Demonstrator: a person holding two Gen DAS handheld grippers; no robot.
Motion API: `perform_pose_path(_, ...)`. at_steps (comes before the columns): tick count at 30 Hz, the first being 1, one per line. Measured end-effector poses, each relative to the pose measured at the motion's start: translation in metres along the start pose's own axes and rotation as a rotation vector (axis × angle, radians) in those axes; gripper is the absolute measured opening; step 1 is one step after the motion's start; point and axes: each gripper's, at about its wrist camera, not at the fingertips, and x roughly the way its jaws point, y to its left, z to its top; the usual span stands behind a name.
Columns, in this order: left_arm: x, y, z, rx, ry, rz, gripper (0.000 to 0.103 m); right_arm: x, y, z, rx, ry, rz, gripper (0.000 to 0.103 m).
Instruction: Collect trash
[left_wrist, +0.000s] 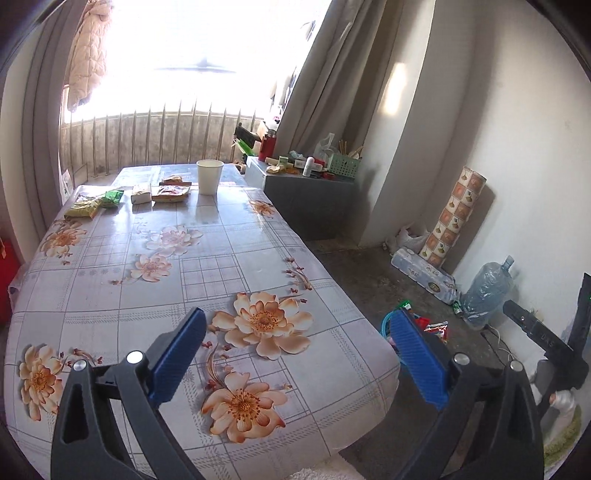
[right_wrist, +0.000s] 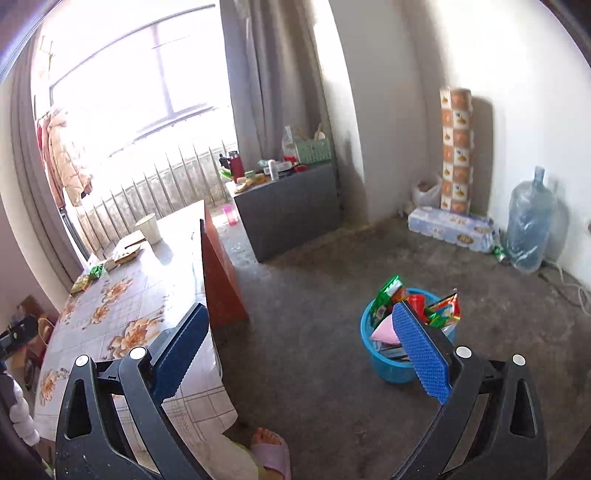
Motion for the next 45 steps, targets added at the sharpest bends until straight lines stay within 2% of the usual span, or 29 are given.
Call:
perform_pose_path(3,-0.006,-0.016,-0.008,0.027,0.014,-0.002,0.098,-0.019,0.037,-0.014,-0.159,-0.027,-0.062,0.095)
perform_pose_path(6,-0.001,-0.027,-0.019,0.045,0.061,0.018,0.098,-0.029,0.062,-0.03,-0.231,-0.01,-0.061,0.095)
perform_pose_path(11,0.007,-0.029,-0.035,0.048,0.095,0.107,0.098,-0.032,0.08,-0.05,-0.258,0.041,-0.063,0.095)
perform_pose_path(17,0.013,-0.027,-0.048,0.087,0.148,0.191,0.098,-0.021,0.092,-0.06,-0.303,0.187,-0.094,0.095)
perform_pose_path(21,0.017,-0.021,-0.054,0.083,0.177,0.255,0.098,-0.017,0.095,-0.067,-0.276,0.263,-0.09,0.095)
perform_pose_path(28,0.032,-0.009,-0.063,0.039,0.269,0.27,0.098,-0.004,0.1,-0.075,-0.277,0.313,-0.119,0.095)
perform_pose_path(33,0.04,-0.001,-0.065,0.003,0.305,0.272,0.098,0.0,0.101,-0.075,-0.281,0.323,-0.132,0.095)
perform_pose_path(41,0.045,0.006,-0.065,-0.029,0.334,0.263,0.098,-0.004,0.102,-0.07,-0.295,0.314,-0.146,0.095)
perform_pose_path(45,0.041,0.008,-0.064,-0.03,0.32,0.28,0.098,-0.005,0.106,-0.07,-0.298,0.307,-0.14,0.095)
